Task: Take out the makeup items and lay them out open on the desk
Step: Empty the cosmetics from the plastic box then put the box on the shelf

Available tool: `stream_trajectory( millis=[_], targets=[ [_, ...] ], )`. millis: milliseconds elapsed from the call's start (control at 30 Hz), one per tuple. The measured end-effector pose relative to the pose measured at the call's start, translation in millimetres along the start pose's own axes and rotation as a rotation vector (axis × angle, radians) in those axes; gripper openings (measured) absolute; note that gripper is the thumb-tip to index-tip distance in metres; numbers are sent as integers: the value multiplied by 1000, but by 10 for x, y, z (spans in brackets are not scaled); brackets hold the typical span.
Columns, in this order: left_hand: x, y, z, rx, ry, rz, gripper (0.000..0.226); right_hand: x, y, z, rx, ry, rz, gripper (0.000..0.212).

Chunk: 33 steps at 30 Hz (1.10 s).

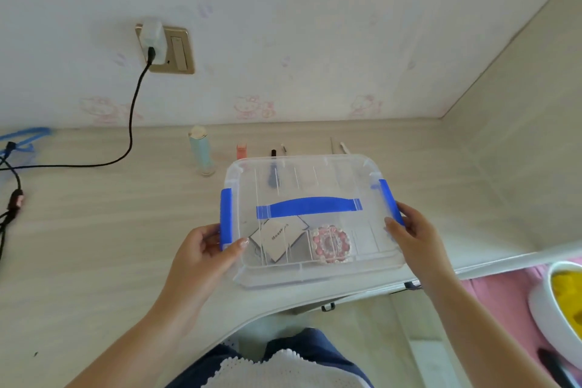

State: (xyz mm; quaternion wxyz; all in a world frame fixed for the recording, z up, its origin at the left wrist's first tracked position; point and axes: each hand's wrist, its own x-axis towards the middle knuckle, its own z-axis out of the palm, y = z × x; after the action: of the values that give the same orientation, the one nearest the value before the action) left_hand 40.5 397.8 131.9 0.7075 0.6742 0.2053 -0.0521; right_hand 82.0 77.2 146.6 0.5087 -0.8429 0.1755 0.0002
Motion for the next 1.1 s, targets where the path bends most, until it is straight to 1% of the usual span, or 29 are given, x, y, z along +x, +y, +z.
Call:
stream_trajectory(
  millis=[33, 167, 300, 333, 467, 600, 733, 933, 1000, 1100],
  targets=[
    [-20, 10, 30, 2, -9, -8, 32, 15, 12, -35, 8, 4, -3, 35],
    [-1, 54, 489, 13, -28, -16, 35, 253, 155, -427, 54, 13, -12, 33],
    [44, 94, 1182, 37, -11, 16, 54, 642, 427, -976, 98, 13, -60, 31],
    [56, 102, 1370, 47, 1, 19, 55, 760, 497, -1123, 105, 7, -67, 31],
    [105, 92, 2152, 35, 57, 29, 42, 1308, 721, -1724, 80, -62, -86, 32],
    [72, 117, 2803, 21, 105, 25, 37, 1755, 856, -2185, 52, -82, -112, 34],
    [49, 125, 3281, 11, 135, 18, 36, 2041, 1033, -2519, 28, -102, -105, 33],
    [94, 135, 3734, -10, 178, 21, 18, 2236, 1240, -2781, 66, -123, -61, 34],
    [123, 109, 3829, -11, 196, 22, 20, 2270, 1261, -2838, 68, -124, -57, 34],
    [178, 60, 3890, 32, 221, 28, 30, 2318, 1257, -2893, 53, -142, -58, 34]
  ],
)
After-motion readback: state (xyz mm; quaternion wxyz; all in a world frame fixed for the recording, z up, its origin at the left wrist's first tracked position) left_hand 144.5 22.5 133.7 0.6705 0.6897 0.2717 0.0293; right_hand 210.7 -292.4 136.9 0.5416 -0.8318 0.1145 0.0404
